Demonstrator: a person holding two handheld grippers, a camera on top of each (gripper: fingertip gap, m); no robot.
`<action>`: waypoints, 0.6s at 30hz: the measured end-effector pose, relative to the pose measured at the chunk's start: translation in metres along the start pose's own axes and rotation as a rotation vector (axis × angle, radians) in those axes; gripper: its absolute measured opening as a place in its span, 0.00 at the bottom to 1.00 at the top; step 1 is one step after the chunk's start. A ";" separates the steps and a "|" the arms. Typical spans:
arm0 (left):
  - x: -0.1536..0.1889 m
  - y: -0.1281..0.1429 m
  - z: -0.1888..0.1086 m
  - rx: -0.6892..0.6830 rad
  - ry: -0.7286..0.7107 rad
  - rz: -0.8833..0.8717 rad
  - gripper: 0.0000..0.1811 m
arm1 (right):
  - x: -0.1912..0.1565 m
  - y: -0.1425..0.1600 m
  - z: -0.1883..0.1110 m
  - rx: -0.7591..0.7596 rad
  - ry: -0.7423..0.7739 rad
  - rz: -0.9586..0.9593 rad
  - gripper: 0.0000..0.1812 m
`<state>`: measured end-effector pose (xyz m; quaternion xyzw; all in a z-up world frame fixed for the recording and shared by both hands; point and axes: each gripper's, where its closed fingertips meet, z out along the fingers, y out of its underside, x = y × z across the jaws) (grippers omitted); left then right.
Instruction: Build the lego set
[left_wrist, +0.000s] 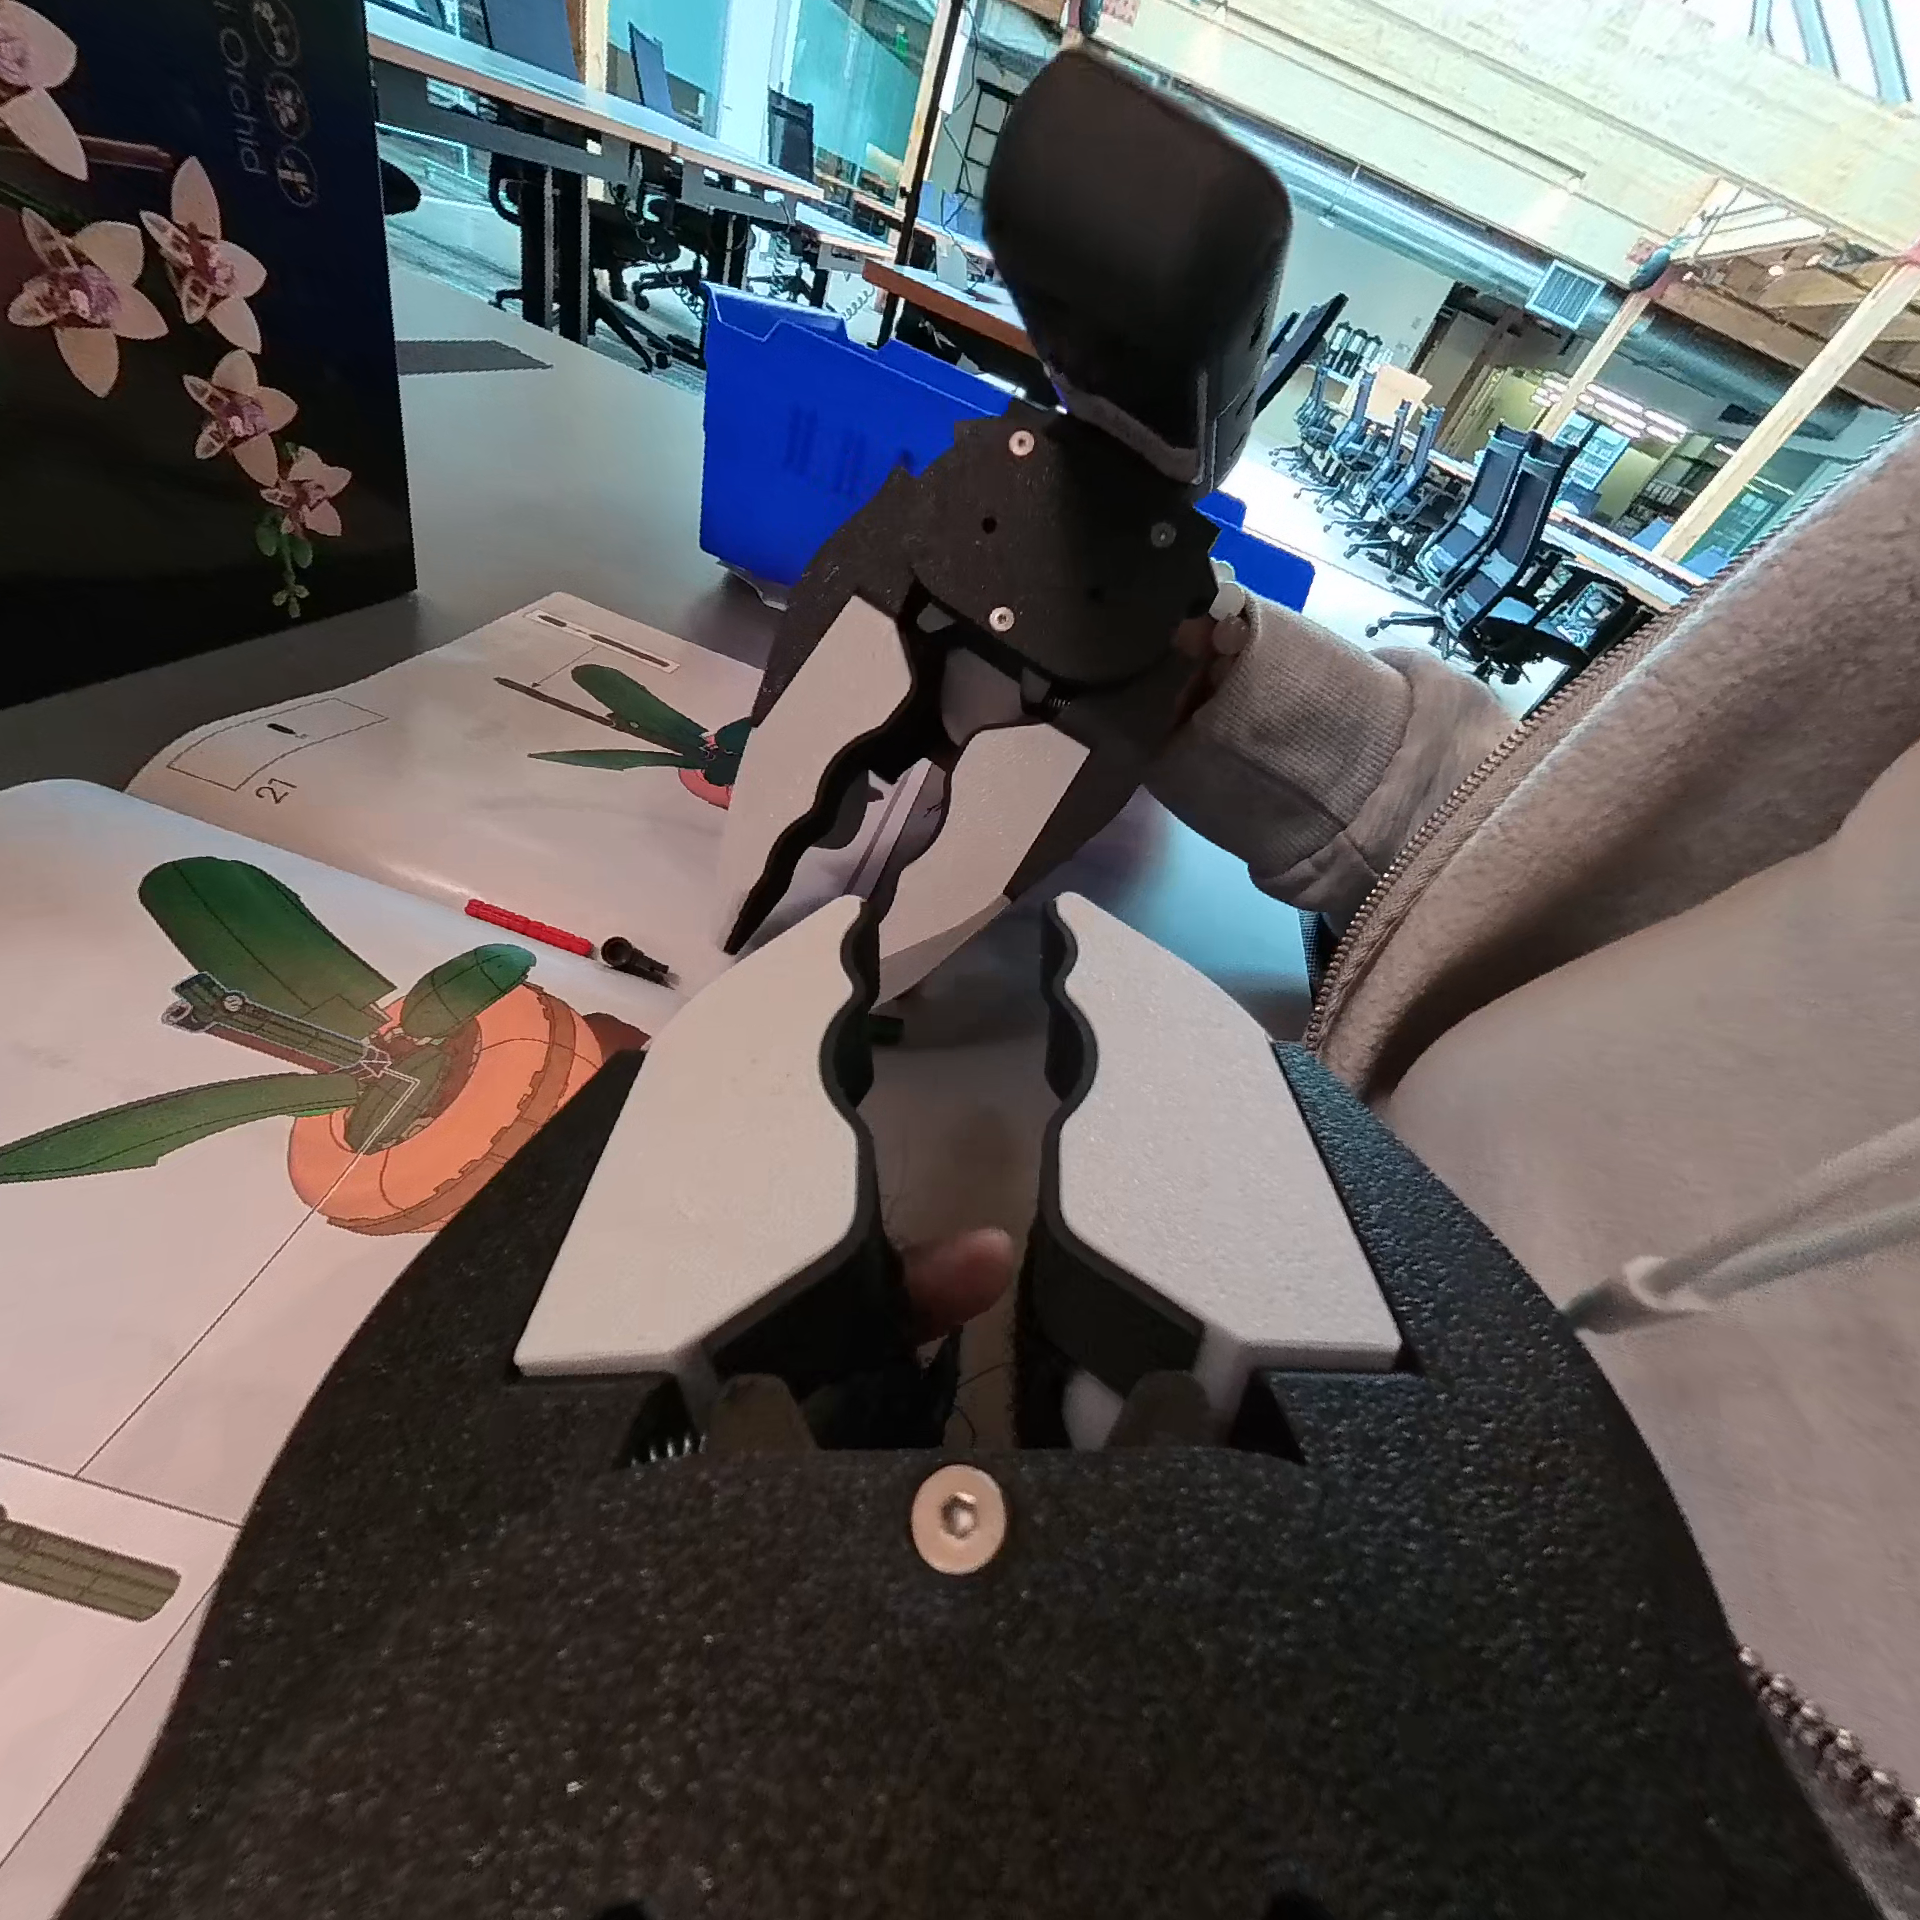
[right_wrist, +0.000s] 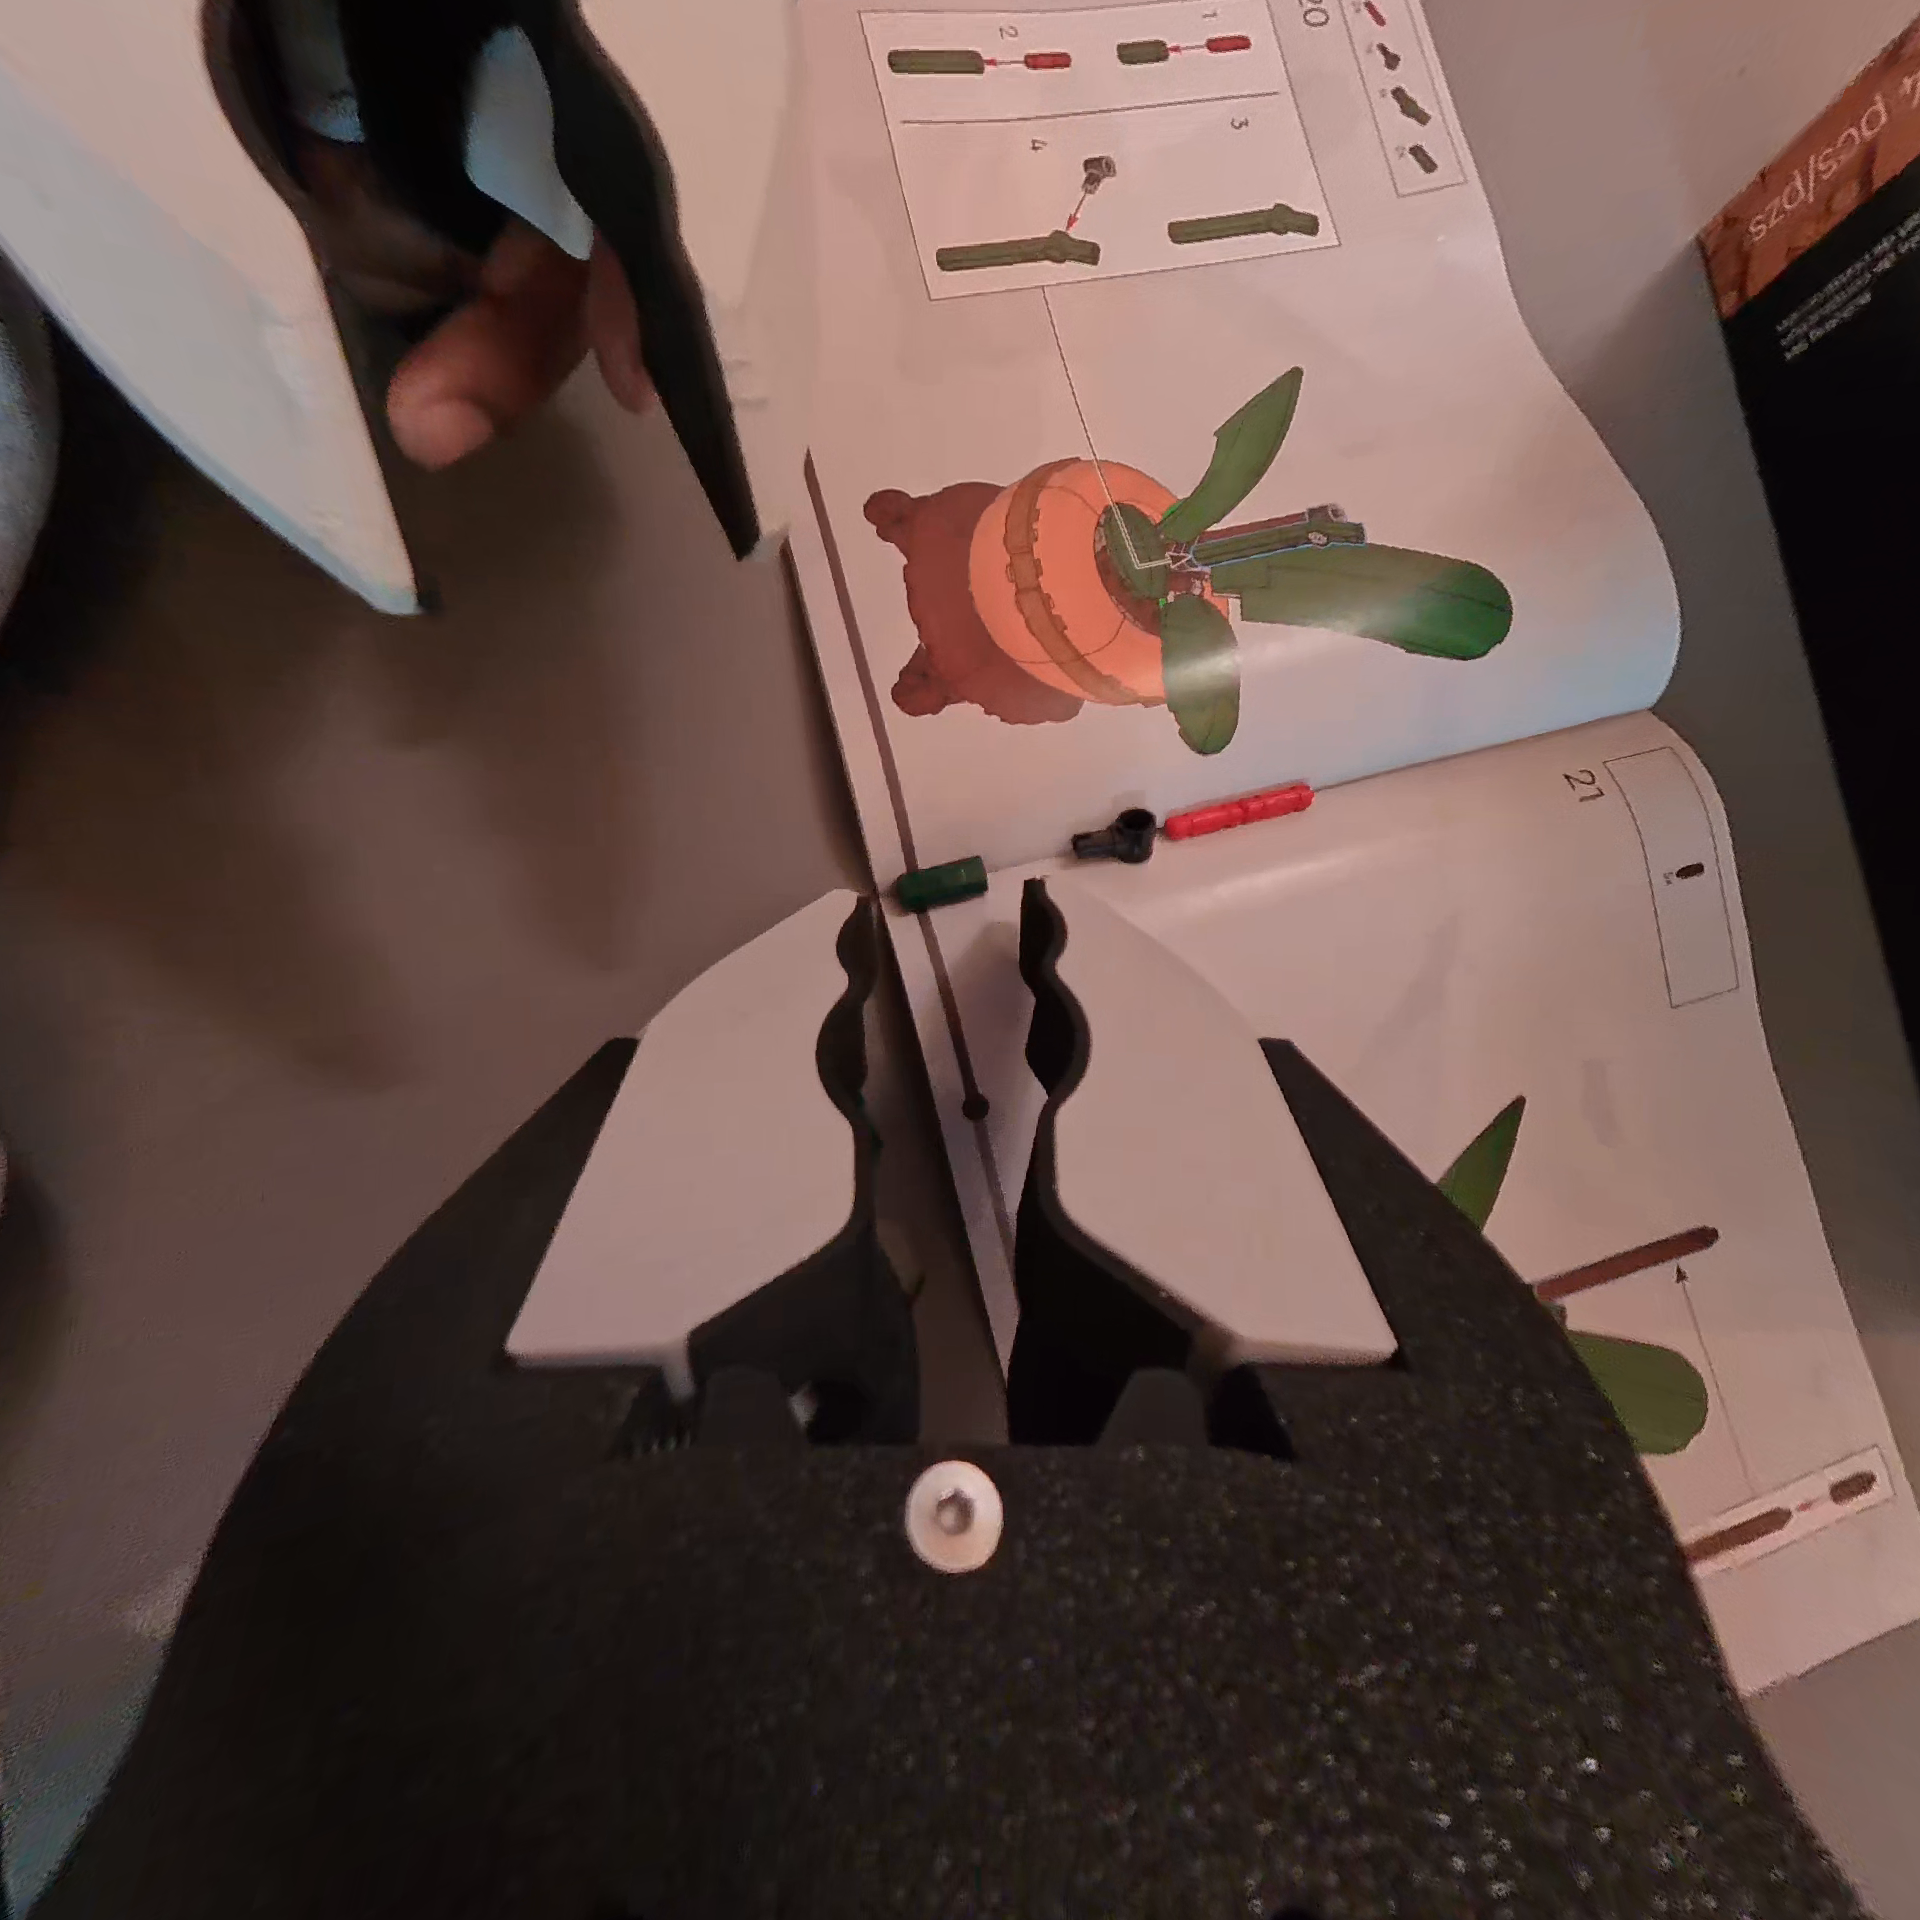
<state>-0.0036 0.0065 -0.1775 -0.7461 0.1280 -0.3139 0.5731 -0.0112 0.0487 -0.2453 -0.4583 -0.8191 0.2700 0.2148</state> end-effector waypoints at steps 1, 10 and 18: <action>0.000 0.000 0.000 0.000 0.000 0.000 0.16 | 0.001 0.002 -0.004 0.000 0.006 0.014 0.15; 0.000 0.005 0.000 -0.037 0.004 -0.003 0.13 | -0.024 0.033 -0.033 -0.044 0.005 0.120 0.17; 0.007 0.010 0.004 -0.078 0.026 0.038 0.13 | -0.019 0.035 -0.018 -0.064 0.040 0.082 0.04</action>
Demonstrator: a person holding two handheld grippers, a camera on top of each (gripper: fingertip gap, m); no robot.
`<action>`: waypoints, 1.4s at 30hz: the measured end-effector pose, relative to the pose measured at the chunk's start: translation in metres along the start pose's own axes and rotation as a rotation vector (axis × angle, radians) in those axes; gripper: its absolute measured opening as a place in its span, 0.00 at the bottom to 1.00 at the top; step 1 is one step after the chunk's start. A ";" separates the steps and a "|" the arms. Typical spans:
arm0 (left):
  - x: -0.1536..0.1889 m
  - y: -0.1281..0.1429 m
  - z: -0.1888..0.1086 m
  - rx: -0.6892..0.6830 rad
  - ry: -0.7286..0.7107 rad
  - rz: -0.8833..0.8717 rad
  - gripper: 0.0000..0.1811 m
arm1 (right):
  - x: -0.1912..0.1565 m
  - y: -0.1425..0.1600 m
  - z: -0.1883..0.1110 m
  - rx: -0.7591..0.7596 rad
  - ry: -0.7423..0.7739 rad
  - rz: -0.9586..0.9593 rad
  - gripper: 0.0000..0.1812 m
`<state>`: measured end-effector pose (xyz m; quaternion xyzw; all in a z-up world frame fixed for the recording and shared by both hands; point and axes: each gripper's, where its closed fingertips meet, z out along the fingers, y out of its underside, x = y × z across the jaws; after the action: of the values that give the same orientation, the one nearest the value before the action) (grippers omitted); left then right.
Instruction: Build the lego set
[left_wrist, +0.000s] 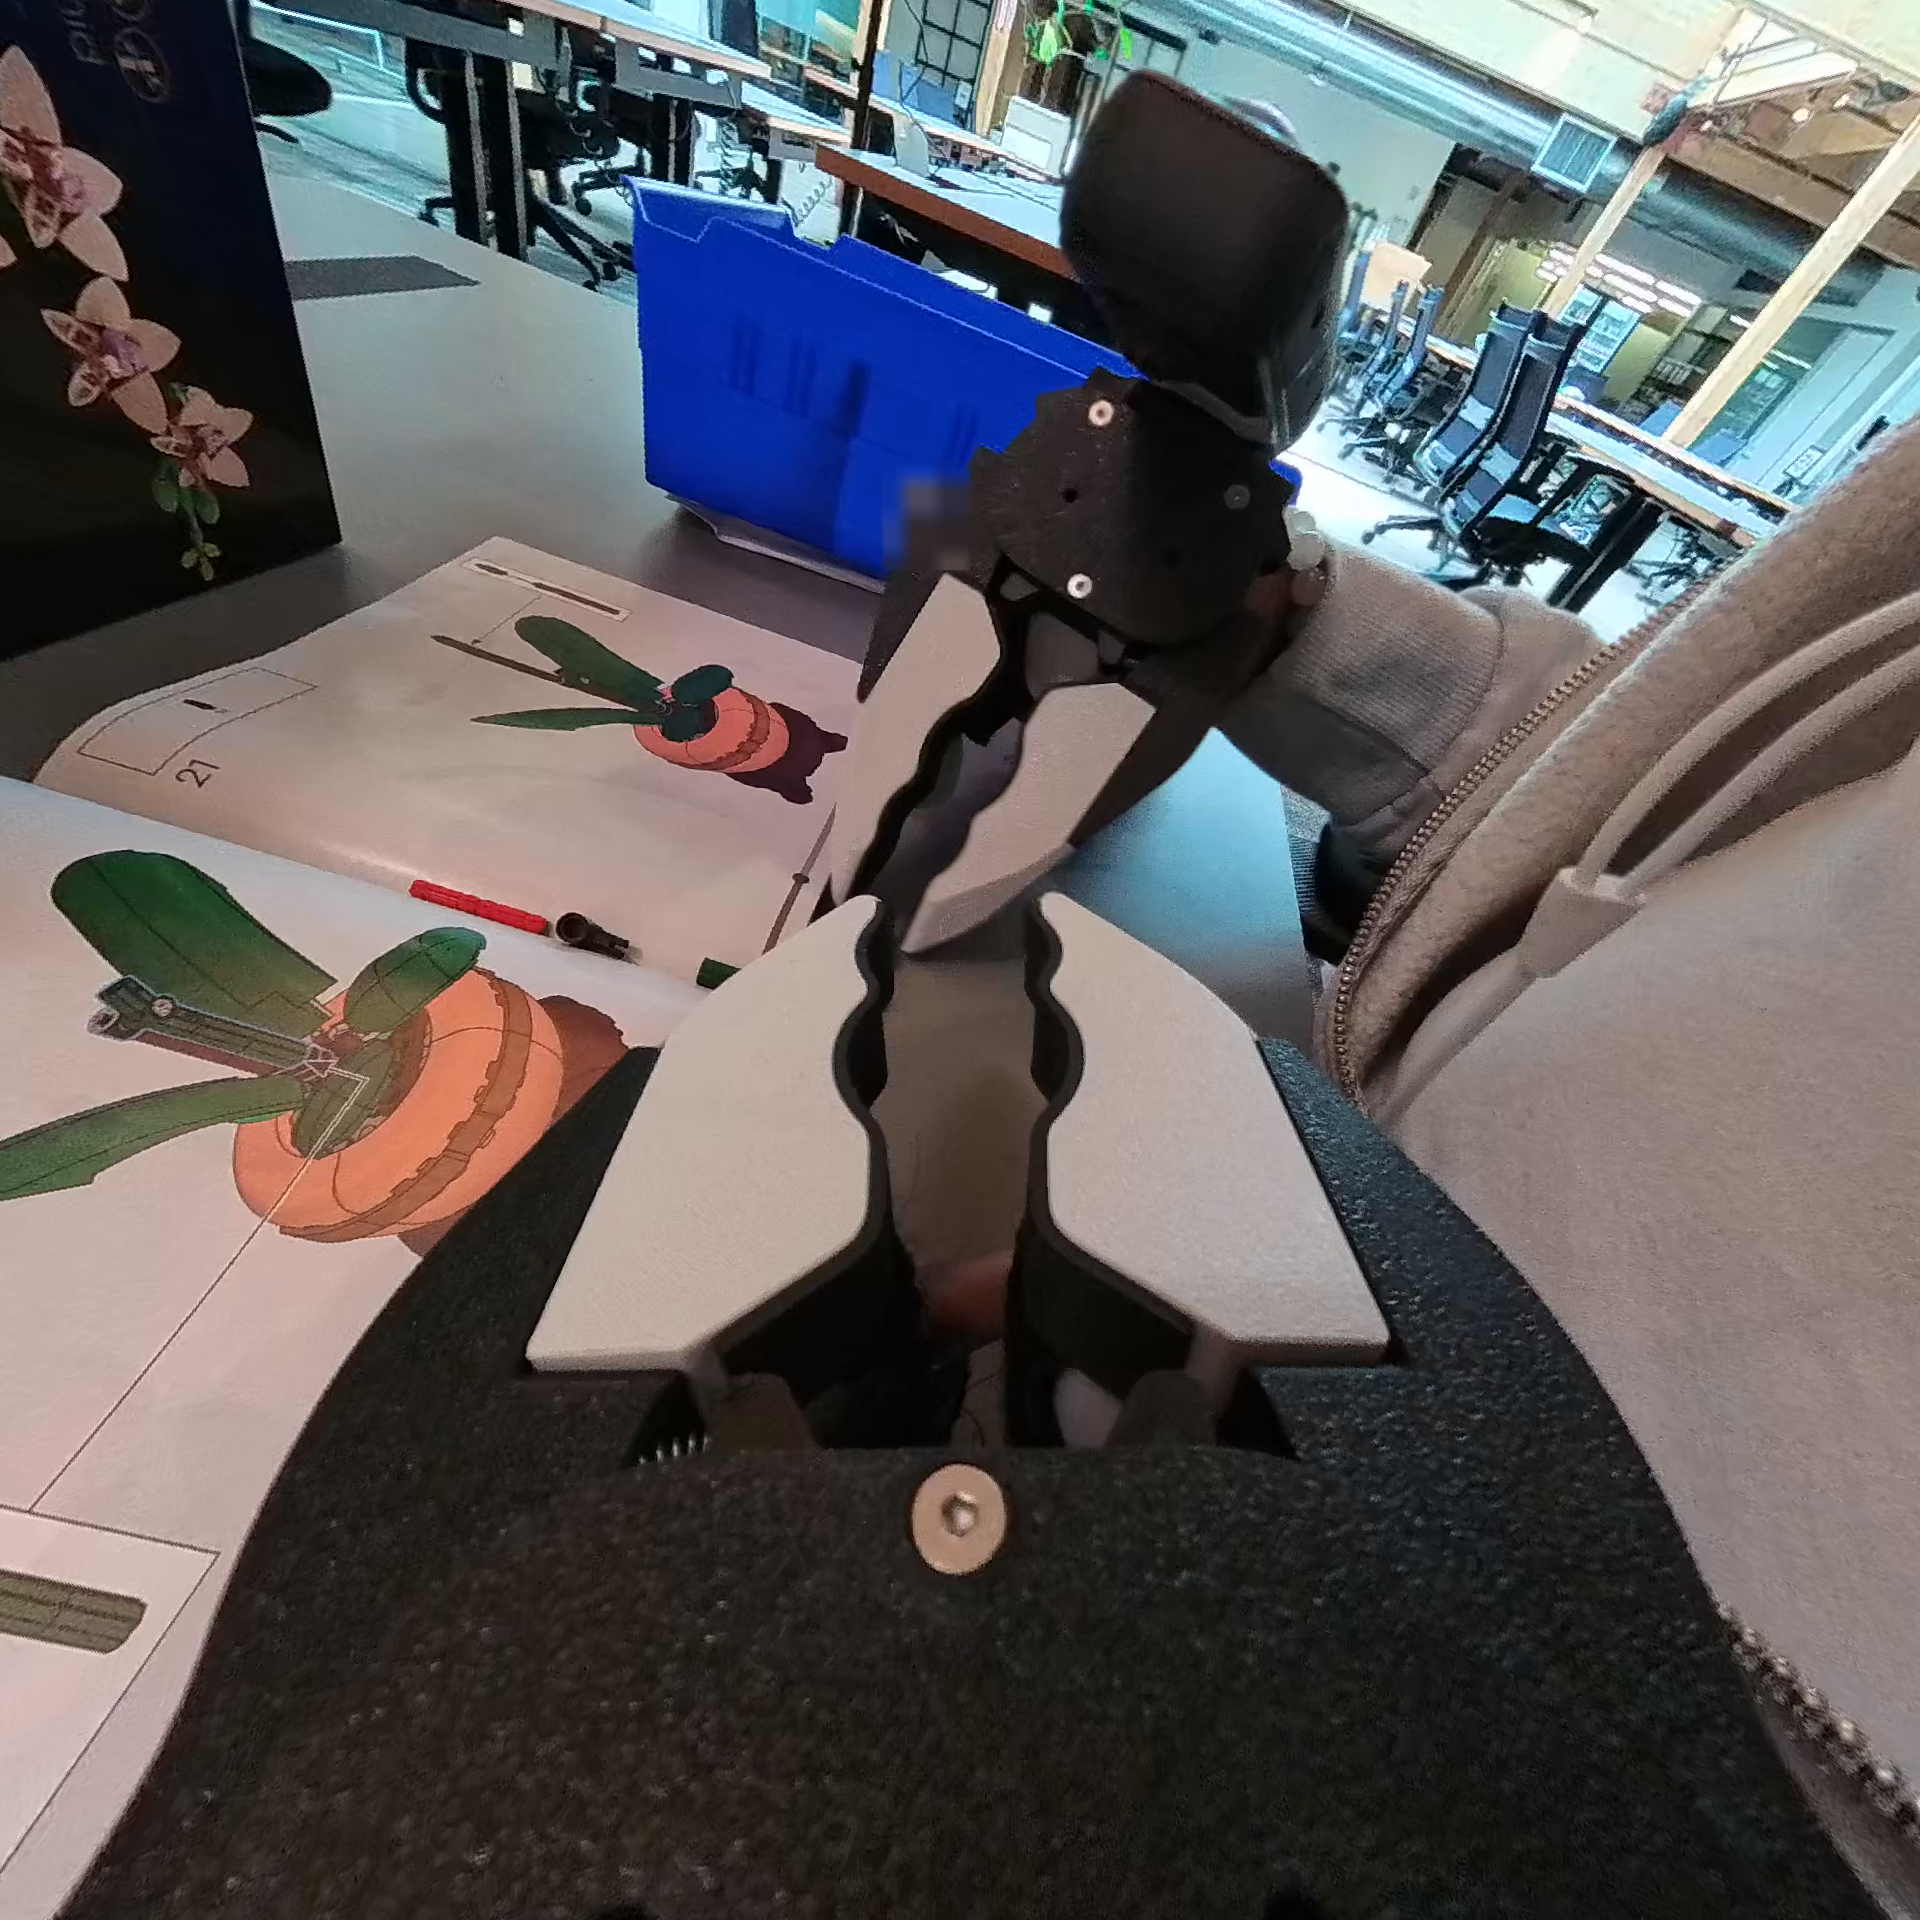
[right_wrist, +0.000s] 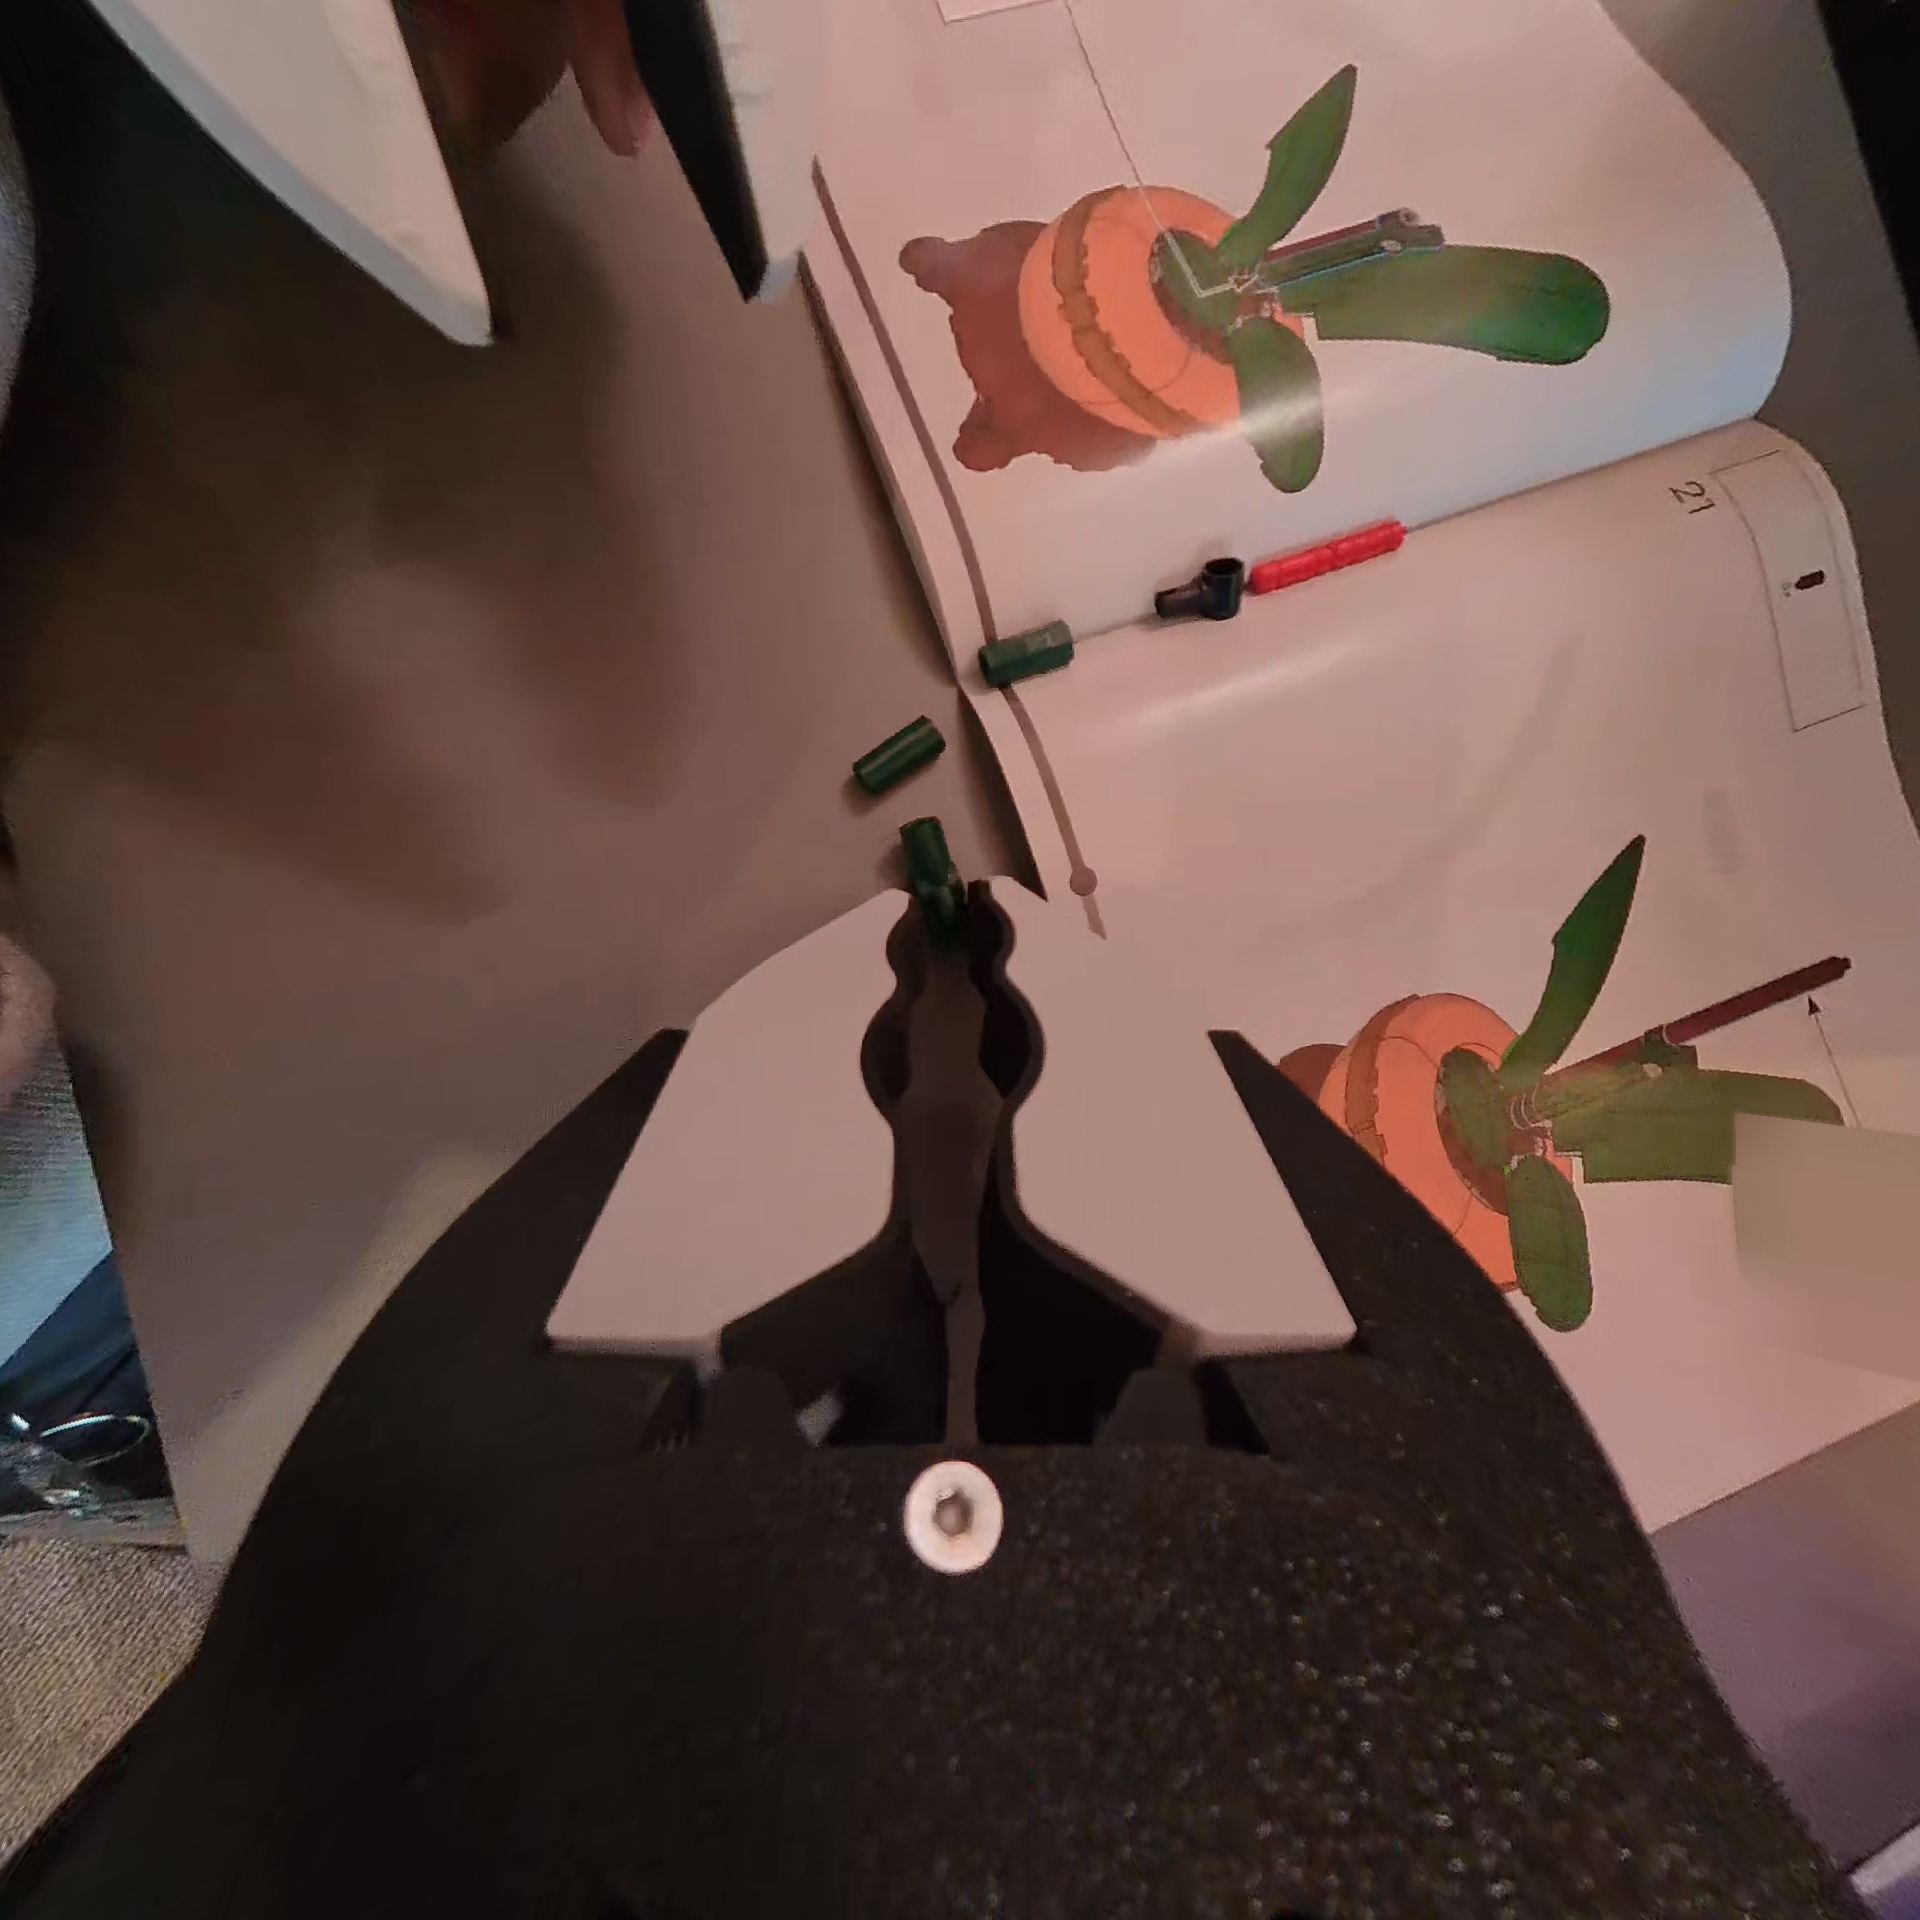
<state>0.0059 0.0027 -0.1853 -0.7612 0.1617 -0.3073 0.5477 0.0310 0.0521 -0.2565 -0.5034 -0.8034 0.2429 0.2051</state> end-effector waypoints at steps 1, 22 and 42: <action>0.000 0.000 0.000 0.000 0.001 0.002 0.13 | 0.000 0.000 0.000 -0.008 -0.006 -0.003 0.04; -0.002 -0.003 -0.003 0.032 -0.002 -0.021 0.13 | 0.040 -0.044 0.018 0.144 0.019 0.489 0.11; -0.007 -0.023 -0.010 0.184 -0.071 0.091 0.20 | 0.070 -0.135 -0.083 0.976 0.417 0.031 0.42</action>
<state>-0.0075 0.0077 -0.1637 -0.7100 0.1474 -0.2685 0.6342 -0.0457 0.0806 -0.1036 -0.3988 -0.5317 0.4862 0.5673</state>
